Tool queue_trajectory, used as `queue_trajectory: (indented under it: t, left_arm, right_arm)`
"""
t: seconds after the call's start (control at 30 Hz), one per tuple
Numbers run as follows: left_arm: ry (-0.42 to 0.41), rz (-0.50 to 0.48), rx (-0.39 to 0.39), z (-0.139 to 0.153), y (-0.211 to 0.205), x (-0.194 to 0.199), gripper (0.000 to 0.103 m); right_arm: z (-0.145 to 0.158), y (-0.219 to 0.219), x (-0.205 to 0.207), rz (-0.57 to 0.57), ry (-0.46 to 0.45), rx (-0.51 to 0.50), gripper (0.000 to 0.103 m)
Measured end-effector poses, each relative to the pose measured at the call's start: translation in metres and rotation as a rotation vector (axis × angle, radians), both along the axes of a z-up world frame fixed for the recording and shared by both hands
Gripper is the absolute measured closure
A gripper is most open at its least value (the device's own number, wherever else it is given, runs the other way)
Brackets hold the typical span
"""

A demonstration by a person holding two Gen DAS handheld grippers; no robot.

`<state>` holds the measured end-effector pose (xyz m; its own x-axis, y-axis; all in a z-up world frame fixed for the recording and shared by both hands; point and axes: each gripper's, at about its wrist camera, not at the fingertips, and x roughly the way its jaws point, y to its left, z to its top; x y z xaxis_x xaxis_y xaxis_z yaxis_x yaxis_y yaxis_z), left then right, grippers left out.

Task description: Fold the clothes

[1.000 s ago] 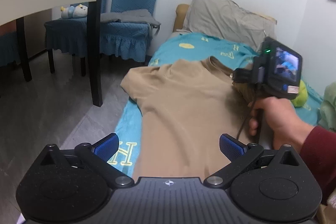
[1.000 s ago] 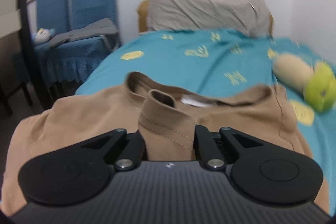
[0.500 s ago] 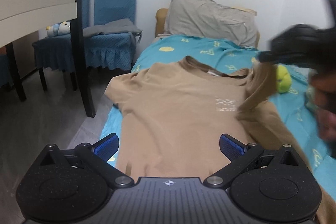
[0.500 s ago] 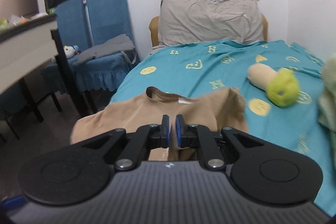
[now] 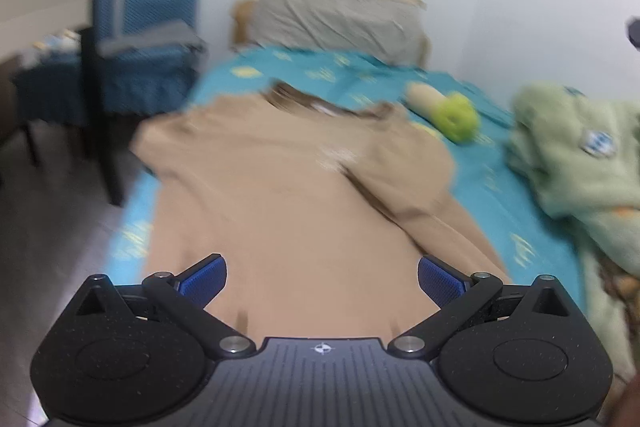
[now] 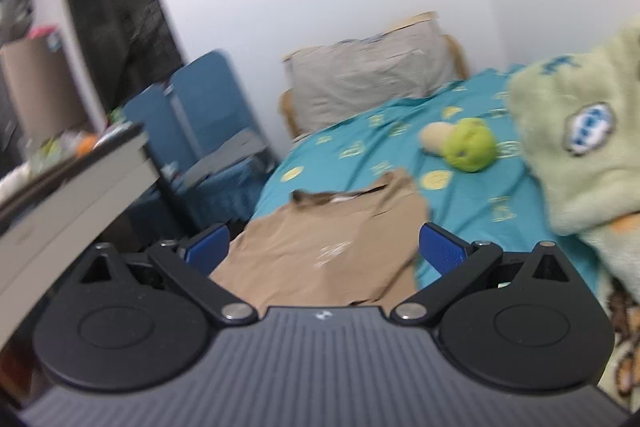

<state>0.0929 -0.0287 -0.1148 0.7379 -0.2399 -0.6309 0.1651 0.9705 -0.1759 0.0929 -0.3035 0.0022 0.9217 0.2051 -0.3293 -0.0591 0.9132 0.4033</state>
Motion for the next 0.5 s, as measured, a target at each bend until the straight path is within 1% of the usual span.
queue_trajectory:
  t: [0.03,0.17,0.23,0.27,0.3,0.33,0.4,0.47,0.5]
  left_arm:
    - [0.037,-0.027,-0.034,-0.004,-0.005,0.000,0.000]
    - [0.189,-0.121,-0.232,-0.014,-0.028,0.001,0.004]
    - [0.230,-0.168,-0.307,-0.017,-0.041,0.000,0.006]
    - [0.256,-0.192,-0.328,-0.020,-0.049,0.000,0.007]
    - [0.290,-0.211,-0.344,-0.024,-0.056,0.000,0.012]
    - [0.325,-0.230,-0.360,-0.029,-0.063,0.000,0.020]
    - [0.394,-0.268,-0.391,-0.038,-0.078,0.000,0.027]
    - [0.444,-0.286,-0.399,-0.047,-0.089,-0.001,0.035]
    - [0.454,-0.293,-0.397,-0.050,-0.093,-0.002,0.044]
  right_arm:
    - [0.000,-0.011,0.000,-0.033,-0.002,0.019,0.000]
    - [-0.004,-0.053,0.004,-0.164,-0.003,0.077,0.000]
    - [-0.011,-0.069,0.004,-0.194,0.008,0.109,0.000]
    - [-0.014,-0.076,0.005,-0.204,0.015,0.127,0.000]
    - [-0.018,-0.083,0.005,-0.213,0.021,0.145,0.000]
    - [-0.021,-0.088,0.006,-0.220,0.029,0.162,0.000]
    - [-0.027,-0.095,0.010,-0.225,0.046,0.192,0.000]
    - [-0.031,-0.096,0.014,-0.214,0.058,0.206,0.000]
    - [-0.033,-0.096,0.016,-0.206,0.067,0.208,0.000]
